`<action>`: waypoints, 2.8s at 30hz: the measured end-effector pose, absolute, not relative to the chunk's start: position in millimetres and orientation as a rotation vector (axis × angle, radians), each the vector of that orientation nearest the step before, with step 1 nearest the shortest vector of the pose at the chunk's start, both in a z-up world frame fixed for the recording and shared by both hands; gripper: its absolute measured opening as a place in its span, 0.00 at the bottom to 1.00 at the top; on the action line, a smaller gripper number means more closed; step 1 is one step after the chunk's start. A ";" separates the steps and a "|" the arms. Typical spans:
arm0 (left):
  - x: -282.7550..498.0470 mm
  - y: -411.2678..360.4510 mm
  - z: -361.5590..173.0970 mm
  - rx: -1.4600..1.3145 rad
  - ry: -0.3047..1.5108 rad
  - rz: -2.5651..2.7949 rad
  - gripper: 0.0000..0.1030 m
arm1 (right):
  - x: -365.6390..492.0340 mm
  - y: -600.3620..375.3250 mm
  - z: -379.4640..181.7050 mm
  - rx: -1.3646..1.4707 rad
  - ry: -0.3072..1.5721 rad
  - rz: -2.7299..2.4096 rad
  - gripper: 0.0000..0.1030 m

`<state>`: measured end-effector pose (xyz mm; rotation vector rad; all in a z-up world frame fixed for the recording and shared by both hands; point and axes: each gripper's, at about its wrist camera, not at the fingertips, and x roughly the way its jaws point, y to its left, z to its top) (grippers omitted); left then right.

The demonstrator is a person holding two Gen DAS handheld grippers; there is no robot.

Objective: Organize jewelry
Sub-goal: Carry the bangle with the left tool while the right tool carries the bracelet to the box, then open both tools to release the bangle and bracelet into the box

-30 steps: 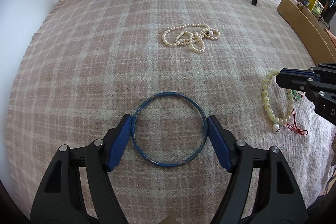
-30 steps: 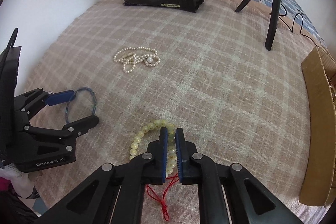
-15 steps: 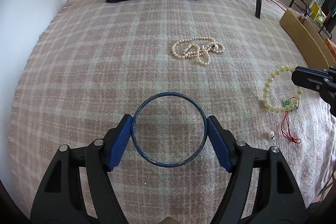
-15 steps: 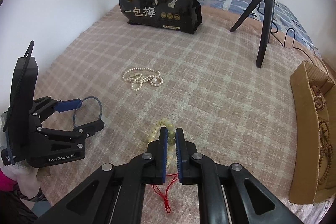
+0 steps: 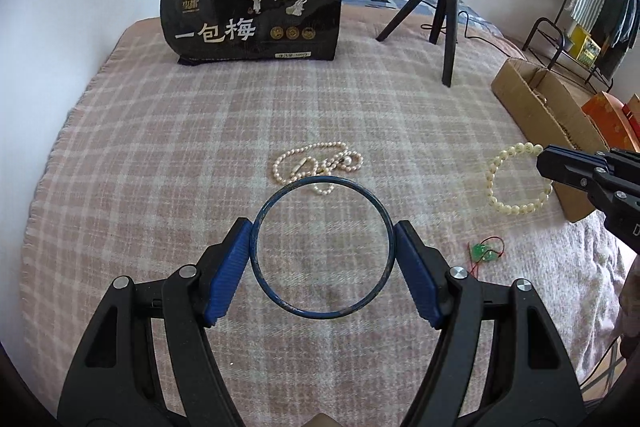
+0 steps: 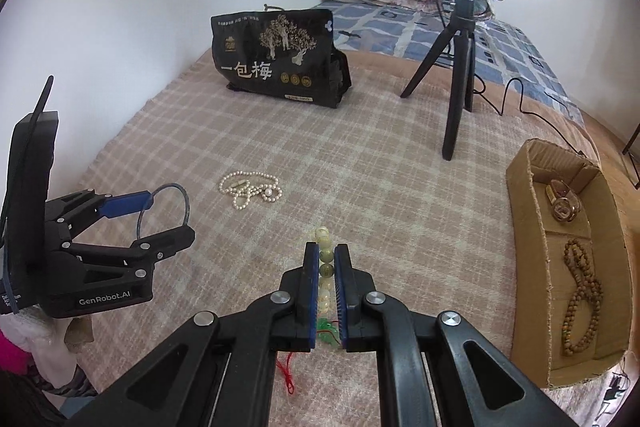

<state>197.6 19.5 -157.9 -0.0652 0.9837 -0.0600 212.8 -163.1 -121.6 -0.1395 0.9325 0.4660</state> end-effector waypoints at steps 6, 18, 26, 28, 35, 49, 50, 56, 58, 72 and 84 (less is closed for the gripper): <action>202.1 -10.0 -143.6 -0.059 0.948 -0.099 0.71 | 214.2 -201.4 -104.5 -0.087 0.892 0.407 0.05; 221.8 -80.5 -113.9 -0.062 0.866 -0.201 0.71 | 211.9 -294.8 -81.2 0.019 0.840 0.269 0.05; 241.4 -128.6 -102.2 -0.034 0.819 -0.267 0.71 | 209.9 -350.0 -77.3 0.065 0.827 0.183 0.05; 246.4 -140.6 -99.7 -0.027 0.808 -0.284 0.71 | 209.9 -359.1 -78.6 0.069 0.830 0.170 0.05; 269.9 -185.5 -100.5 -0.011 0.797 -0.341 0.71 | 212.4 -383.3 -89.9 0.066 0.849 0.141 0.05; 311.4 -260.2 -117.5 0.037 0.823 -0.384 0.71 | 219.0 -413.0 -106.2 0.101 0.872 0.140 0.05; 312.9 -262.6 -119.2 0.039 0.825 -0.386 0.71 | 219.4 -413.4 -107.7 0.101 0.874 0.142 0.05; 319.1 -271.8 -127.2 0.038 0.841 -0.379 0.72 | 221.9 -418.0 -116.7 0.112 0.891 0.145 0.05; 321.0 -272.4 -129.2 0.039 0.846 -0.383 0.72 | 221.8 -419.8 -118.5 0.120 0.895 0.148 0.05; 322.7 -269.1 -125.8 0.030 0.842 -0.366 0.79 | 217.5 -422.5 -117.4 0.110 0.876 0.130 0.57; 318.8 -267.5 -118.8 0.018 0.850 -0.369 0.83 | 211.9 -429.9 -112.2 0.143 0.853 0.097 0.77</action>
